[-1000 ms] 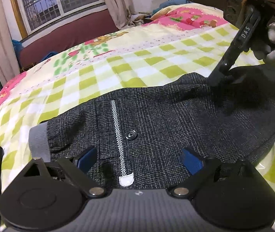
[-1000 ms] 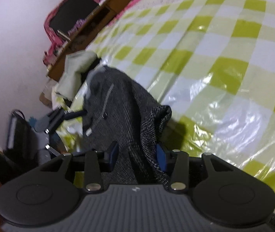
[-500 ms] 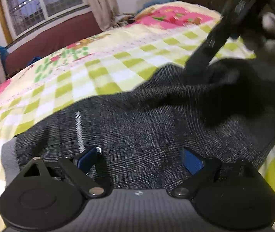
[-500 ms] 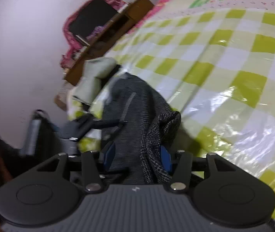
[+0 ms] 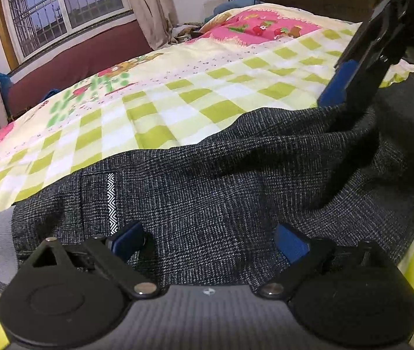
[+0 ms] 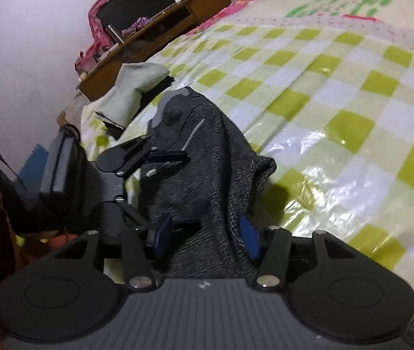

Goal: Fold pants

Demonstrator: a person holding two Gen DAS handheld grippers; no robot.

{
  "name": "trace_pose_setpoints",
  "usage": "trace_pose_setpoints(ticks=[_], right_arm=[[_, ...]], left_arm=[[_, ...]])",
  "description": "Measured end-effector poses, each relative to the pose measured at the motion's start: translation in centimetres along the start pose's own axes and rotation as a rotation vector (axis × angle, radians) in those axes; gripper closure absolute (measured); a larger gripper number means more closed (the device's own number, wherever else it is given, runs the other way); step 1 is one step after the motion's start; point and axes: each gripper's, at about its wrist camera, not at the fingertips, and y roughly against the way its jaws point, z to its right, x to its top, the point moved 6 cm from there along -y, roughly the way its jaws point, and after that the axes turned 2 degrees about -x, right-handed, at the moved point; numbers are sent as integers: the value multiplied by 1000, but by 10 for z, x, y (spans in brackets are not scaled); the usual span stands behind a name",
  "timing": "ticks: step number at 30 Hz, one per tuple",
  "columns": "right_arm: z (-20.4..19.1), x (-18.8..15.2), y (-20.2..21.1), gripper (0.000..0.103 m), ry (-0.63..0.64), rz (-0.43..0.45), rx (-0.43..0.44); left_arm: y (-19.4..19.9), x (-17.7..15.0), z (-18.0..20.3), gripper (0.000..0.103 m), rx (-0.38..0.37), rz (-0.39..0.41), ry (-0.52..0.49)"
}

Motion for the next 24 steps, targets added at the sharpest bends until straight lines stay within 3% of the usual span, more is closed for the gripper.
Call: trace_pose_setpoints(ticks=[9,12,15,18,22,24], right_arm=[[-13,-4,5,47,5,-23,39],[-10,-11,-12,47,22,-96,-18],[-4,-4,-11,49,22,-51,-27],[24,6,7,50,-20,37,-102],[81,-10,19,48,-155,15,-232],[100,-25,28,48,-257,30,-193]], left_arm=[[-2,-1,1,0,-3,7,8],[-4,-2,-1,0,-14,7,26],[-1,-2,0,0,-10,14,23],[5,2,-2,0,-10,47,32],[23,21,0,0,-27,156,61],[25,36,7,0,-54,200,63]])
